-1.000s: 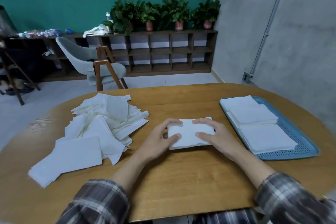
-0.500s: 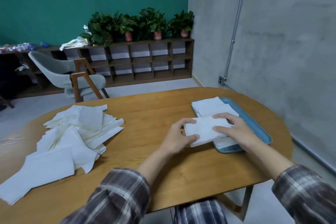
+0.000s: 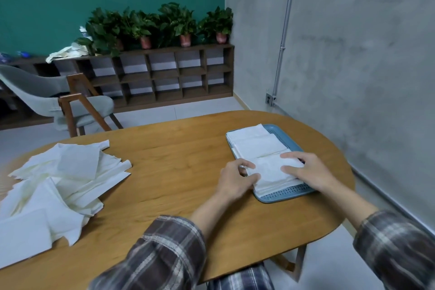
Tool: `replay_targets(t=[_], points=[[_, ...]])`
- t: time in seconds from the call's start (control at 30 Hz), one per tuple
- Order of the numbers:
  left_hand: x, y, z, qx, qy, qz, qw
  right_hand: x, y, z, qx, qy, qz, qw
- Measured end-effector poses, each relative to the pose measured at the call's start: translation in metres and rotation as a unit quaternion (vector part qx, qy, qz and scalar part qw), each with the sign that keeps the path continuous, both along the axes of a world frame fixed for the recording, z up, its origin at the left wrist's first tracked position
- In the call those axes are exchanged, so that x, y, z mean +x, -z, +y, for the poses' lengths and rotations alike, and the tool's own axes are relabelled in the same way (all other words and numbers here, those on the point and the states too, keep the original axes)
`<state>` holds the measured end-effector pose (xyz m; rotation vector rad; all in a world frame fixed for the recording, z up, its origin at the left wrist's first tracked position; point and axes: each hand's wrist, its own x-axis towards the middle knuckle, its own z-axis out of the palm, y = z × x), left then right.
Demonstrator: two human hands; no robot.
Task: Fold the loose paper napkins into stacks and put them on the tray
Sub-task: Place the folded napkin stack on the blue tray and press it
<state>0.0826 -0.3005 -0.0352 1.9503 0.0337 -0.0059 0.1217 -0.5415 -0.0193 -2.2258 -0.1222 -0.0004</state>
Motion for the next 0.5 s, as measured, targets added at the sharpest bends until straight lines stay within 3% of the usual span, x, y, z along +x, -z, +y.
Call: replay_targets(t=[0.13,0.27,0.4,0.5], points=[[-0.002,0.0,0.0,0.053,0.006,-0.022,0.998,-0.003,0.003,0.001,-0.053,-0.02,-0.034,0.998],[-0.01,0.007,0.0,0.145,0.01,-0.117,0.982,-0.004,0.01,0.002,-0.142,-0.028,-0.069,0.987],[-0.007,0.005,0.0,0.29,0.071,-0.266,0.917,-0.007,0.005,0.005,-0.234,-0.062,-0.19,0.951],[-0.004,0.007,-0.001,0.345,0.132,-0.242,0.897,-0.004,0.011,0.01,-0.254,-0.112,-0.162,0.947]])
